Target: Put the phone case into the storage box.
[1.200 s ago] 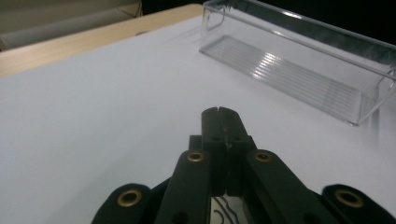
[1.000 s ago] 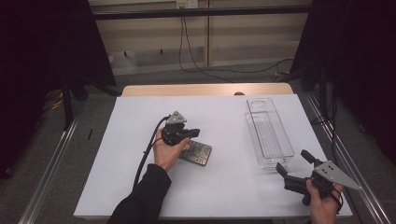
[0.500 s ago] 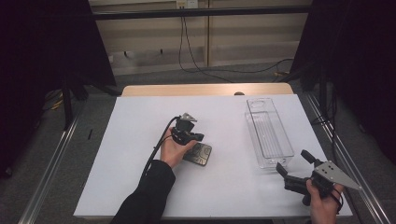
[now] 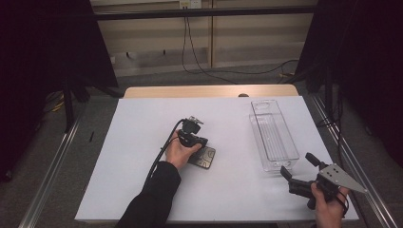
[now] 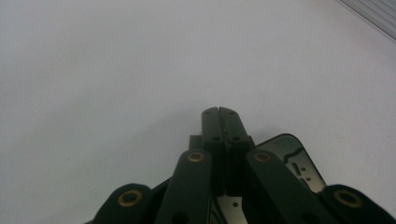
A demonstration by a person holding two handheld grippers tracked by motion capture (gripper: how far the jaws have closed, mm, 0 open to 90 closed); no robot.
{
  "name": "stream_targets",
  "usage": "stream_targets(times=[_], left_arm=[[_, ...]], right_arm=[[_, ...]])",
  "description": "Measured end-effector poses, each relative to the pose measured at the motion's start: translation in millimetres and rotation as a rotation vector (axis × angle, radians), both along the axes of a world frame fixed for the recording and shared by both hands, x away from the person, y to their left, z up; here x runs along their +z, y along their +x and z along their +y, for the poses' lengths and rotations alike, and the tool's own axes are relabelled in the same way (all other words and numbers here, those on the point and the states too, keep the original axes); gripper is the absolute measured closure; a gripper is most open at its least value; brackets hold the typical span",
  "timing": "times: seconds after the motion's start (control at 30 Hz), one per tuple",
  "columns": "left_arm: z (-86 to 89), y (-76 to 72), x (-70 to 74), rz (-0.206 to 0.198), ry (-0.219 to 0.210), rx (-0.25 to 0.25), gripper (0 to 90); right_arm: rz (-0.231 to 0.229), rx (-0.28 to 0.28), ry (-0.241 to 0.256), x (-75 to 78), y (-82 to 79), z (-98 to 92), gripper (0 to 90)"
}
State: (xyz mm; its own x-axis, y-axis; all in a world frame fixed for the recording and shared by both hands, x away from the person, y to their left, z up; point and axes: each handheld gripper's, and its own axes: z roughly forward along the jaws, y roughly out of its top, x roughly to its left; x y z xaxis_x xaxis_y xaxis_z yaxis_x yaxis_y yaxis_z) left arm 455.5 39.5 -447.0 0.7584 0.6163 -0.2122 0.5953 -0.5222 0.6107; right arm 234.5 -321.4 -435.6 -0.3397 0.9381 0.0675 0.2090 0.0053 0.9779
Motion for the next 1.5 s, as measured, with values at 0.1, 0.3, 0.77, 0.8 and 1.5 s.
stream_targets(times=[0.1, 0.3, 0.77, 0.8, 1.5], left_arm=[[-3.5, 0.2, -1.9, 0.001, 0.001, -0.005, 90.0], [-5.4, -1.3, -3.2, -0.006, 0.005, -0.012, 90.0], [-5.2, -7.3, -1.9, -0.012, 0.023, -0.039, 90.0], [-5.1, -7.7, -1.9, -0.011, 0.022, -0.043, 90.0], [-5.6, -23.7, -2.3, 0.002, 0.002, -0.084, 90.0]], right_arm=[[0.001, 0.001, 0.002, 0.0, -0.2, 0.0, 0.0], [0.000, 0.000, 0.002, -0.1, -0.1, 0.0, 0.0], [-0.002, 0.001, 0.002, 0.0, -0.3, 0.3, 0.0], [-0.001, 0.003, -0.001, 0.0, -0.3, 0.1, 0.0], [0.000, 0.001, 0.004, 0.0, -0.5, 0.1, 0.0]])
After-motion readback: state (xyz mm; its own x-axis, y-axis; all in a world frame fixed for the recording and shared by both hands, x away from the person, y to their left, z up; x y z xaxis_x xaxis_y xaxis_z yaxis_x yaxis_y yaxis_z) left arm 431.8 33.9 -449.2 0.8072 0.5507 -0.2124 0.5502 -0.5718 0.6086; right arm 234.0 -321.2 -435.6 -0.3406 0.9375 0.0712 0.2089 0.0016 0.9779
